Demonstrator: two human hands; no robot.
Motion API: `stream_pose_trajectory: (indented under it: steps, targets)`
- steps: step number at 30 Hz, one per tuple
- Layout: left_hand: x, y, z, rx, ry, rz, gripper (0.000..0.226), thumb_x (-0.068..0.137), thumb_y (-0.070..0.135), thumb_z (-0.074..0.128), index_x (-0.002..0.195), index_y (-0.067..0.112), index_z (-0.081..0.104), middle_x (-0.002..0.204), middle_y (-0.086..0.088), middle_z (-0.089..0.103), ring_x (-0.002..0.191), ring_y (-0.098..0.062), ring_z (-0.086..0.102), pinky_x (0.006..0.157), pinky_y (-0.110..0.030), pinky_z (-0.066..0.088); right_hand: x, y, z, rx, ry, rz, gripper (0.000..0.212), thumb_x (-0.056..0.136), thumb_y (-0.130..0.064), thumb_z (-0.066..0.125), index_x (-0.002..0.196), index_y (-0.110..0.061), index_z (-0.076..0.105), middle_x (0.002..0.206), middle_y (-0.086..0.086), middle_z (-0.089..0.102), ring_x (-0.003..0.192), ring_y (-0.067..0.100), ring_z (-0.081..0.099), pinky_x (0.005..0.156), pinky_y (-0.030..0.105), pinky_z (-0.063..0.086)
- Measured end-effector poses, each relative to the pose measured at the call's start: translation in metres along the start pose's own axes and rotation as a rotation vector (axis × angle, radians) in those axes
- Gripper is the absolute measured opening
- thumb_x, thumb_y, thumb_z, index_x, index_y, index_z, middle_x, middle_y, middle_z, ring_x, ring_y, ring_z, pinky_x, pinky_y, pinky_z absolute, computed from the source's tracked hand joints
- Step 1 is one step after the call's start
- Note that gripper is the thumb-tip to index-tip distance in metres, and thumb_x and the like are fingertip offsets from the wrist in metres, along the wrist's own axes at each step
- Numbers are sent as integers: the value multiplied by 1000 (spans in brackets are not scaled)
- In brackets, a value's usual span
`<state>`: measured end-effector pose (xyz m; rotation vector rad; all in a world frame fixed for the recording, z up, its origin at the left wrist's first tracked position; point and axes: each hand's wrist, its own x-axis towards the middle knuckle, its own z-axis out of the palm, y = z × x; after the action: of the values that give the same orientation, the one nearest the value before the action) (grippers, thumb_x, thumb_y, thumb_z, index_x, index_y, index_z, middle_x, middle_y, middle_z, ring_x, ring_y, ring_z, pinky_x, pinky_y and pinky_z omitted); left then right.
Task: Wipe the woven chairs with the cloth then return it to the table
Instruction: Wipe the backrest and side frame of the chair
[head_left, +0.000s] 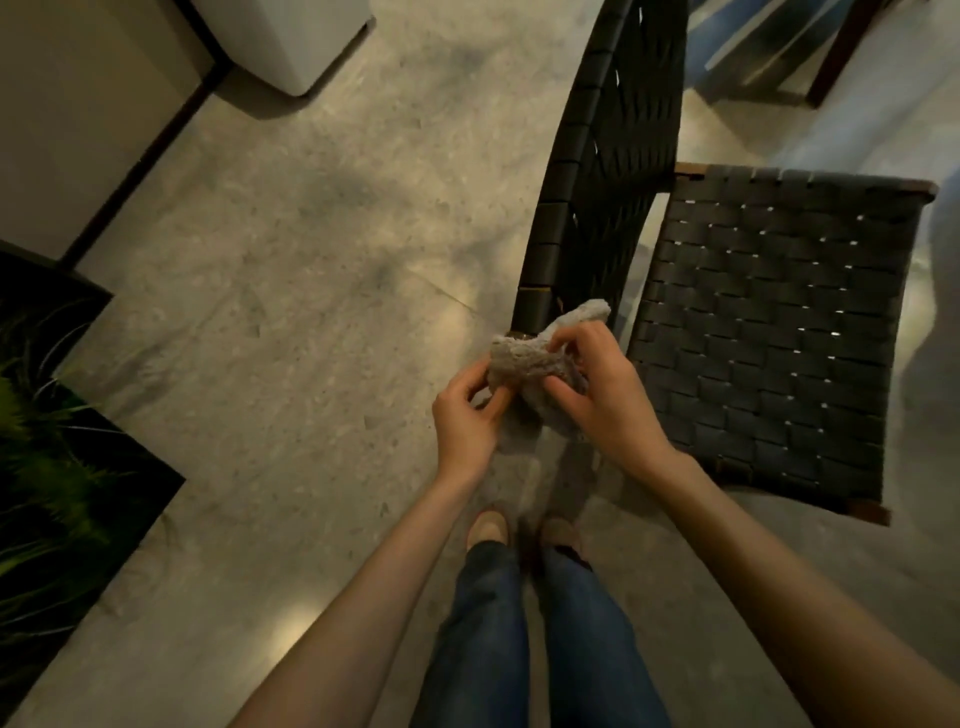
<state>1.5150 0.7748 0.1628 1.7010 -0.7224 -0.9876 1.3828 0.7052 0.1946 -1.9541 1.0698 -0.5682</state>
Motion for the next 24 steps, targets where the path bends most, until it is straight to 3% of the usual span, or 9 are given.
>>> stream_pose_trajectory:
  steps: [7,11,15,18,21,24]
  targets:
    - [1,-25,9,31,14,67,19,89,8,63,107,7,68,97,-4,70,93,-8,65,80,-20,54,-15,24,20,-161,152,-66,24,86,-9,65,110,-11,59,115,7,51,100,6,48,82,4,41]
    - [4,-47,21,41,41,112,14,88,5,63,99,12,68,88,2,69,81,2,62,73,-15,51,-22,44,32,-113,240,-77,26,86,-8,64,112,-9,61,114,8,54,105,15,52,91,13,41]
    - [9,-70,30,35,92,215,18,88,6,63,104,10,69,93,4,69,84,6,62,72,-9,48,-21,67,45,-58,333,-162,27,87,-9,63,114,-10,60,112,4,51,105,10,49,91,9,41]
    - [9,-81,37,-16,126,269,22,89,9,63,110,4,68,100,-6,70,91,-7,65,76,-17,53,-20,83,50,31,371,-233,26,88,-6,63,113,-12,58,111,7,54,104,12,53,91,13,44]
    - [13,-91,42,-59,149,362,21,91,10,60,111,7,66,104,-7,69,97,-13,65,82,-23,54,-18,96,54,120,376,-321,26,89,-7,61,112,-20,56,111,2,56,105,18,58,89,29,51]
    - [20,-107,47,-82,186,444,22,91,10,59,111,3,67,104,-11,69,97,-18,65,84,-29,55,-15,112,60,183,376,-383,24,91,-12,60,111,-22,51,109,-9,55,101,15,61,84,28,54]
